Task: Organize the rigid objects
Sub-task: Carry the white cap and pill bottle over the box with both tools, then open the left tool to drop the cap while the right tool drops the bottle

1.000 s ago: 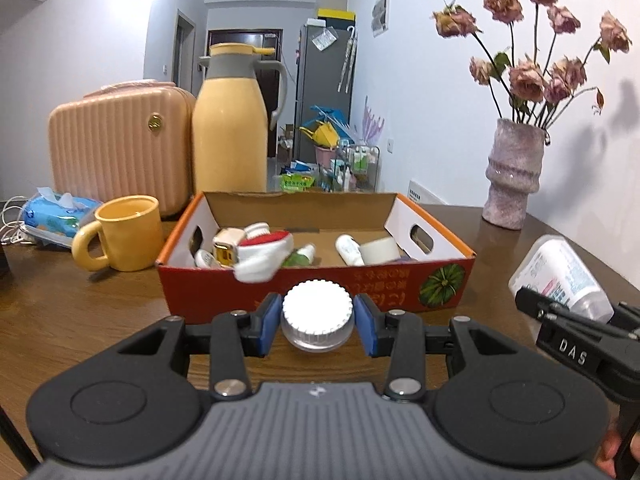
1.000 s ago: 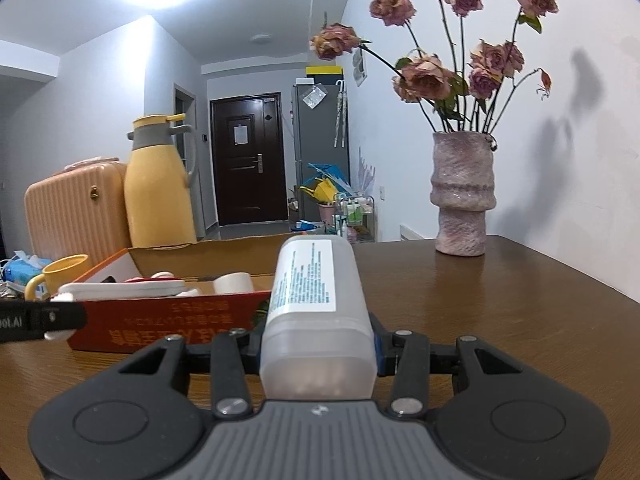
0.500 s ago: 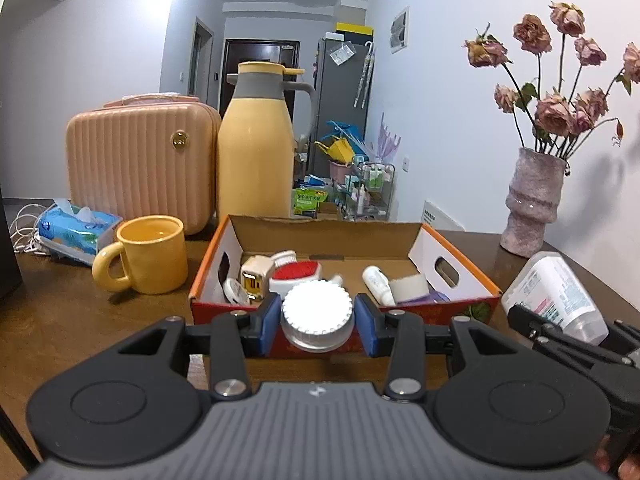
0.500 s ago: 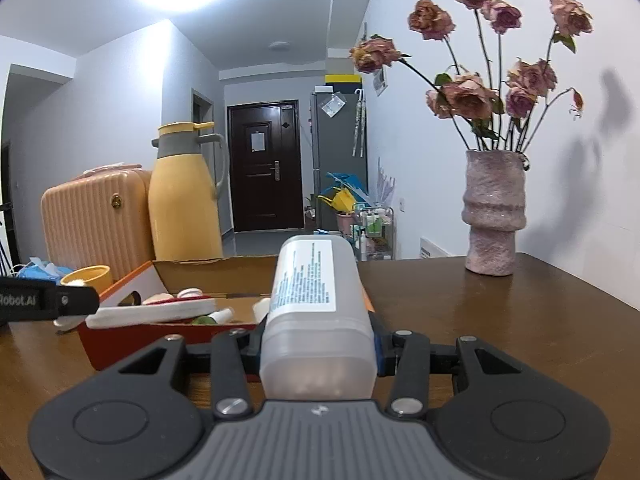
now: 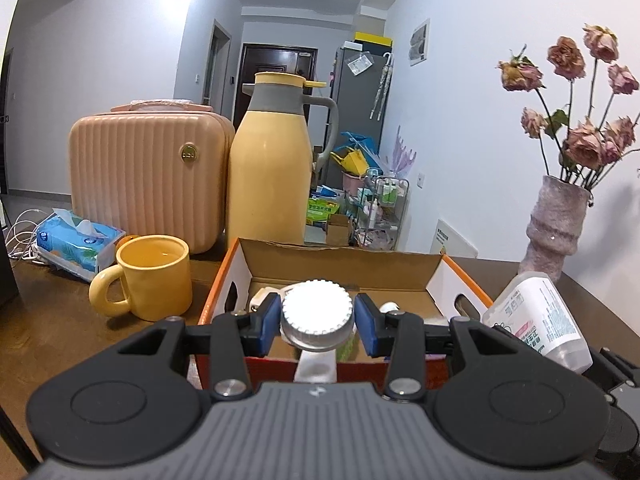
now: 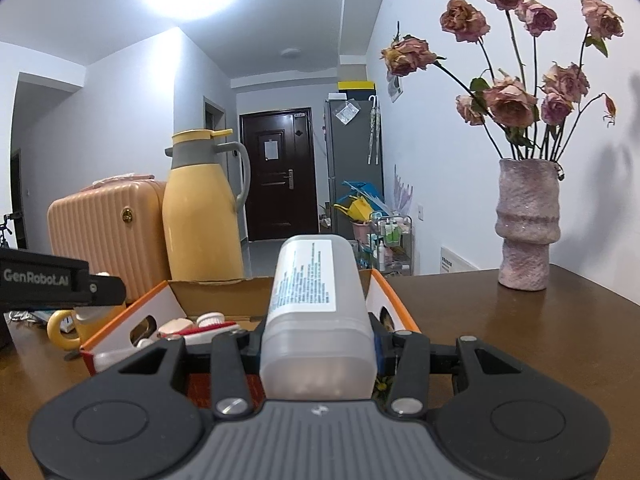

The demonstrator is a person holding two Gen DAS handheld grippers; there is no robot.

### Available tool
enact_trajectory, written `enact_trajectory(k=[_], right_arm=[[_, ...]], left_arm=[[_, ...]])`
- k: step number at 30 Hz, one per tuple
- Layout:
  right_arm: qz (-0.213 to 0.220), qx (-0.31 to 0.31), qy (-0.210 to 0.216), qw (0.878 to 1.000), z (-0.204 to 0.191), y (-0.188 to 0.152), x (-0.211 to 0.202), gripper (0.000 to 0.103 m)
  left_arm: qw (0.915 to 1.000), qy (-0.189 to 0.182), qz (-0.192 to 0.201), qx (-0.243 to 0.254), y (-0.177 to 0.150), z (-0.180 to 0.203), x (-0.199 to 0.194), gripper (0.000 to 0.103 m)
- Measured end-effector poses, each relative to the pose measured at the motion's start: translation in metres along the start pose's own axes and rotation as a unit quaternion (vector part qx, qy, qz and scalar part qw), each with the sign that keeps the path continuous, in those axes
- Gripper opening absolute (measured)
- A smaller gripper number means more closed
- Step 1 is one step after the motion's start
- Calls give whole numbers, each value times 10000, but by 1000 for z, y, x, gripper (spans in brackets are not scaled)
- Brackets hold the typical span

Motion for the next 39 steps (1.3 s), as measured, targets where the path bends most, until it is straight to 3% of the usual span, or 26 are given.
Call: enact_trajectory(k=[20, 39], right_arm=[[-33, 9, 203, 9998, -24, 26, 61, 43], [-356, -162, 196, 9990, -33, 39, 117, 43]], left_arm=[[9997, 135, -80, -190, 38, -16, 46, 41], [9988, 319, -328, -179, 62, -31, 98, 41]])
Point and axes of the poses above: each gripper's, at about its wrist camera, not at the fingertips, and x roughly the way its jaws point, z to its right, y to its top, the point moved 3 cm from there along x, roughly the way its jaws point, and after that the axes turned 15 degrees about -z, right-handed, at the moved point
